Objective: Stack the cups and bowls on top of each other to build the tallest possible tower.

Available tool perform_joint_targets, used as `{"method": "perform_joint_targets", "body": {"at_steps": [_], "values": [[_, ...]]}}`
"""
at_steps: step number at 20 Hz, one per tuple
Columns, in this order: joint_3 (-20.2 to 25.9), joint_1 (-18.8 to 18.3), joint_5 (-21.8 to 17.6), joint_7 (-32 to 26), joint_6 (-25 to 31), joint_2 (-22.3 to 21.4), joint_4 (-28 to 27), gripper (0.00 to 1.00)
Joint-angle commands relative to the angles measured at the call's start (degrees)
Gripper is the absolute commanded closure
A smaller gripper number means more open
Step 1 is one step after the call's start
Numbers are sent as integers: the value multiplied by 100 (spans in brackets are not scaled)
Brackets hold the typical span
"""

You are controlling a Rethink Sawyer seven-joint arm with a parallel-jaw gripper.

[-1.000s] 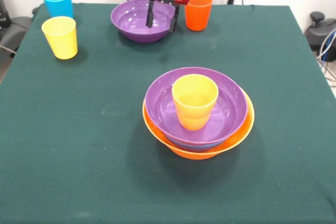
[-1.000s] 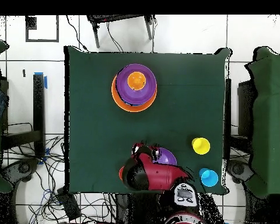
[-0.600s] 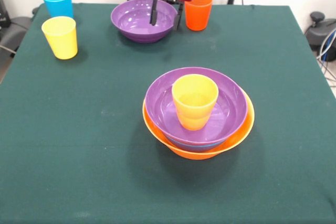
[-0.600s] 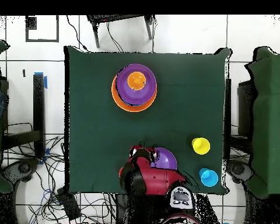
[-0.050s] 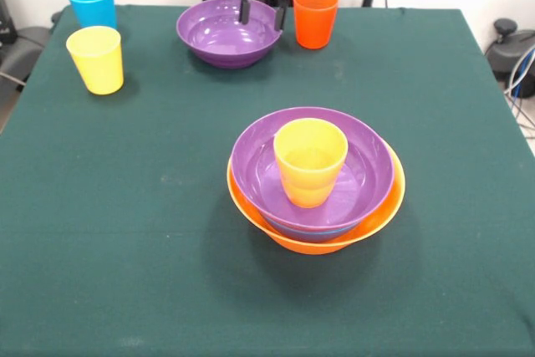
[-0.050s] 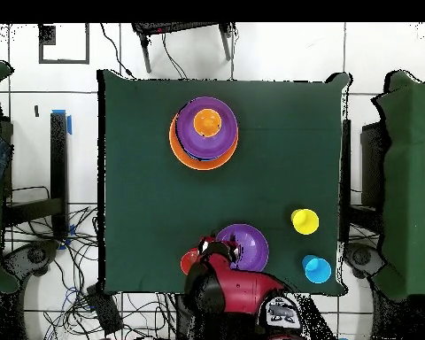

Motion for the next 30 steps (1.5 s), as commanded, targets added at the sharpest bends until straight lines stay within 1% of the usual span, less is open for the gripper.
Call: {"method": "perform_joint_targets", "body": {"at_steps": [1, 2, 5, 7, 9, 11, 13, 16, 19, 22, 27, 30], "values": [[1101, -406, -416, 874, 209, 41, 316, 0], [1070, -401, -414, 857, 162, 80, 301, 0], [800, -230, -314, 822, -19, 223, 207, 0], [741, -217, -327, 794, -133, 367, 103, 0], [815, -294, -382, 799, -203, 497, 19, 0], [813, -266, -379, 780, -229, 572, -65, 0], [665, -109, -289, 760, -237, 591, -114, 0], [714, -155, -298, 752, -180, 570, -141, 0], [667, -144, -258, 691, -82, 530, -250, 0], [763, -255, -270, 683, 18, 491, -292, 0], [654, -51, -102, 728, -49, 535, -359, 0], [798, -152, -167, 755, -75, 542, -361, 0]]}}
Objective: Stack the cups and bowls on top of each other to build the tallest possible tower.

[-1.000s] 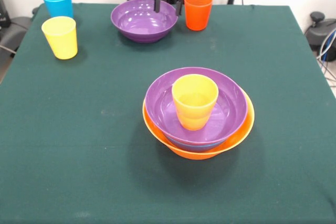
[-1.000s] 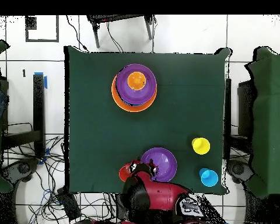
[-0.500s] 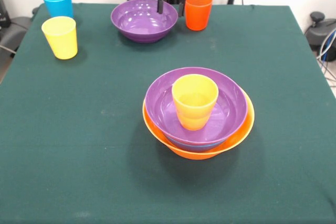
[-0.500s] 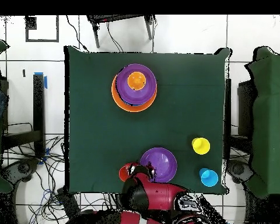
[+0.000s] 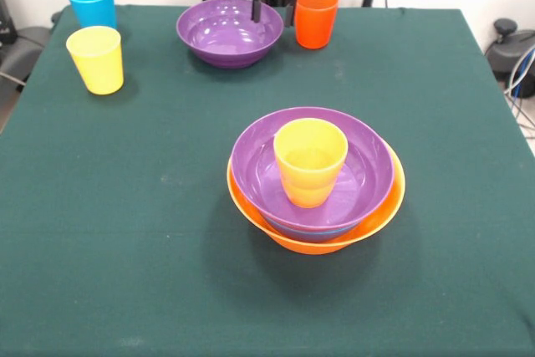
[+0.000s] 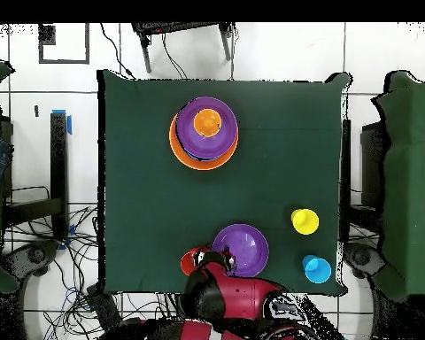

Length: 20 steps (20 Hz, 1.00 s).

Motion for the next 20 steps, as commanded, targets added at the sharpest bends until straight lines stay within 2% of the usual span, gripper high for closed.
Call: {"method": "perform_joint_targets", "body": {"at_steps": [1, 3, 4, 8, 11, 20], "values": [[615, 20, -34, 741, -54, 266, -554, 0], [768, -146, -62, 701, 175, 234, -592, 0], [697, -108, -15, 657, 260, 216, -640, 0], [643, -114, -12, 603, 205, 336, -829, 0], [500, 88, 128, 641, 128, 393, -904, 0], [618, 166, 255, 817, 22, 563, -1066, 0]]}}
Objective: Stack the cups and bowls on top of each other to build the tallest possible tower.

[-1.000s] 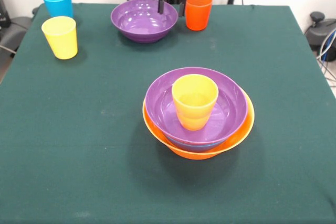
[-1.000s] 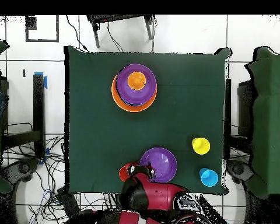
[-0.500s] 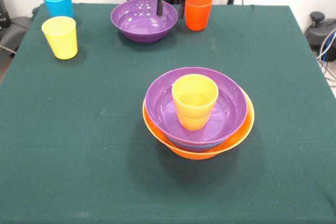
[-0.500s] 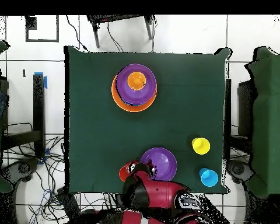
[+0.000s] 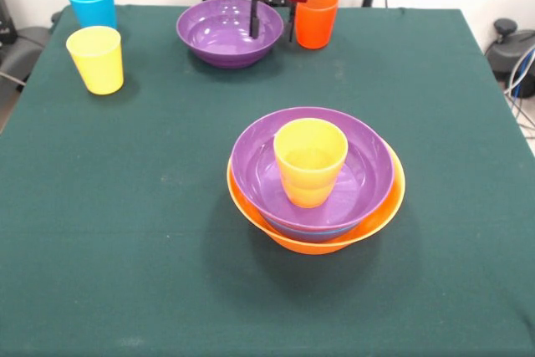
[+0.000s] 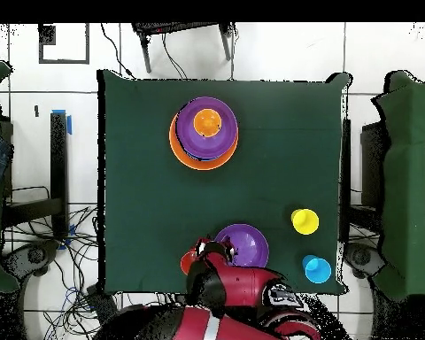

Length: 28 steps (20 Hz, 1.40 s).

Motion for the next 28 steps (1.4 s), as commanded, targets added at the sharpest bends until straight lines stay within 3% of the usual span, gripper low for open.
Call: {"method": "perform_joint_targets", "body": {"at_steps": [1, 7, 11, 20, 28], "values": [[581, 126, 238, 813, 16, 334, -682, 0], [234, 333, 305, 734, 12, 438, -809, 0], [248, 352, 334, 801, -23, 475, -836, 0], [643, -125, -34, 763, -16, 552, -876, 0], [819, -357, -119, 685, 102, 512, -812, 0]]}}
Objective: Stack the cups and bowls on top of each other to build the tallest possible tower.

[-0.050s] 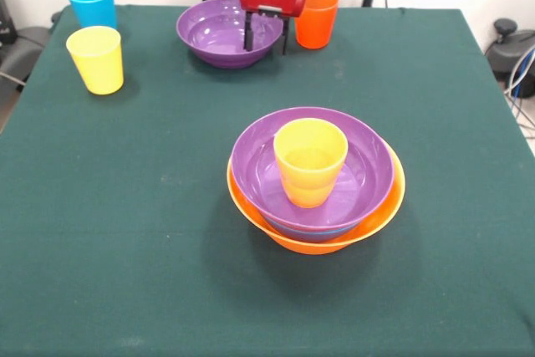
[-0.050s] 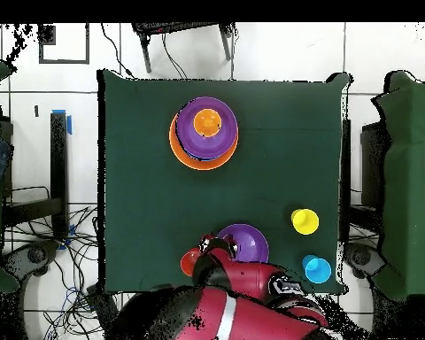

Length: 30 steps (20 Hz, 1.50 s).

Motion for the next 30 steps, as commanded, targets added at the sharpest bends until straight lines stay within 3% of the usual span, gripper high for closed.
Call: {"method": "perform_joint_targets", "body": {"at_steps": [1, 7, 20, 21, 30], "values": [[739, -122, -129, 659, 137, 157, -551, 0], [994, -499, -376, 518, 361, 133, -456, 0], [867, -306, -228, 610, 48, 261, -584, 0], [891, -327, -242, 613, 44, 270, -587, 100], [796, -230, -176, 590, 153, 170, -542, 100]]}}
